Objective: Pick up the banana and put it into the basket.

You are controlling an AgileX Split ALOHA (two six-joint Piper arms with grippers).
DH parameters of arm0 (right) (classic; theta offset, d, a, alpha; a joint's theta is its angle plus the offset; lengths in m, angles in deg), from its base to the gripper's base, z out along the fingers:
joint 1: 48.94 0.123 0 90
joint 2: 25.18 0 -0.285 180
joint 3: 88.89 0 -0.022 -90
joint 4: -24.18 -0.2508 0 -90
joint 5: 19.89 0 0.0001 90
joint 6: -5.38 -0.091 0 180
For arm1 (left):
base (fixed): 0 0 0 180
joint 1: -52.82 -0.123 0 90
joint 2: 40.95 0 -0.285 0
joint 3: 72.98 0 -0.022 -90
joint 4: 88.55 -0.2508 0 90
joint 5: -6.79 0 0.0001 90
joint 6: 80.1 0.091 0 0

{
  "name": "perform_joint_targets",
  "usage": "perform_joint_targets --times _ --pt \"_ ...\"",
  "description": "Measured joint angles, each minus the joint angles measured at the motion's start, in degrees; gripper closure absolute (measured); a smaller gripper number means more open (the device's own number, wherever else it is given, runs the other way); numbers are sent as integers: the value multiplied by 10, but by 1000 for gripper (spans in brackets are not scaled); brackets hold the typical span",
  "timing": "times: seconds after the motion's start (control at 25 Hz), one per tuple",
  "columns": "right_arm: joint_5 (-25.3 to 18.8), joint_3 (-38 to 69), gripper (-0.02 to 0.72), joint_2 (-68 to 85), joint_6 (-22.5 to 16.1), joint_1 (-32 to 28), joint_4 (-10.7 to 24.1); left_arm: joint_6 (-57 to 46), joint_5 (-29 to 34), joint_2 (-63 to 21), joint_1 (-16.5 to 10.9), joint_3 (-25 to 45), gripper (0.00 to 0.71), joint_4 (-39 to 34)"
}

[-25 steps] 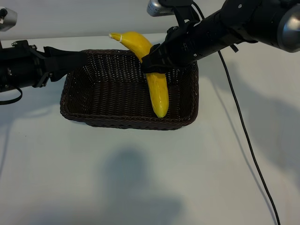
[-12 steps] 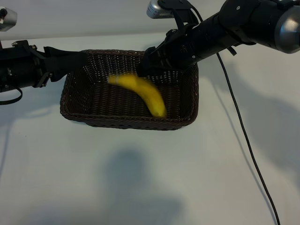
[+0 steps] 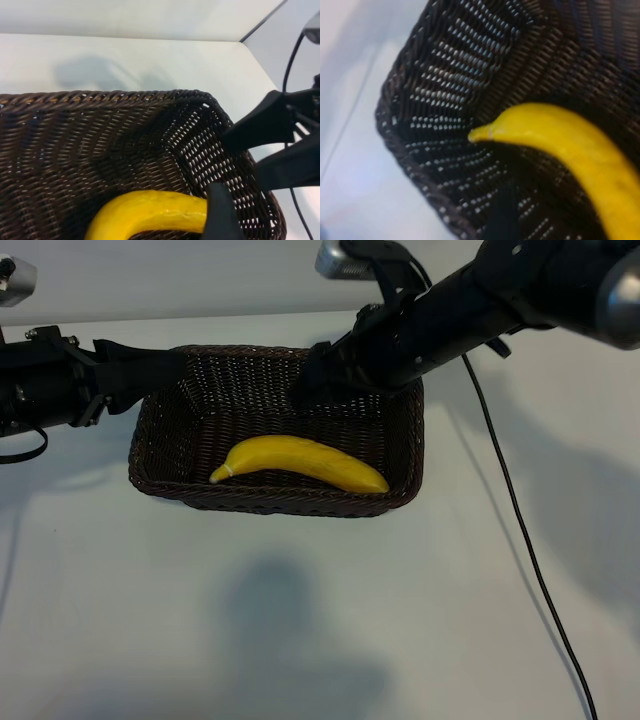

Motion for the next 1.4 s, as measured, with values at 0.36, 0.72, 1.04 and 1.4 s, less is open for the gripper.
perform_joint_targets --times 0.36,0.72,1.04,1.4 --pt "-65 0 38 79 -40 -18 70 0 0 0 0 0 210 0" --pt "-109 0 44 110 -55 -18 109 8 -1 0 0 0 210 0" --pt "-146 0 54 119 -80 -18 161 12 -5 0 0 0 210 0" --pt "-164 0 66 145 -89 -18 172 13 -6 0 0 0 210 0"
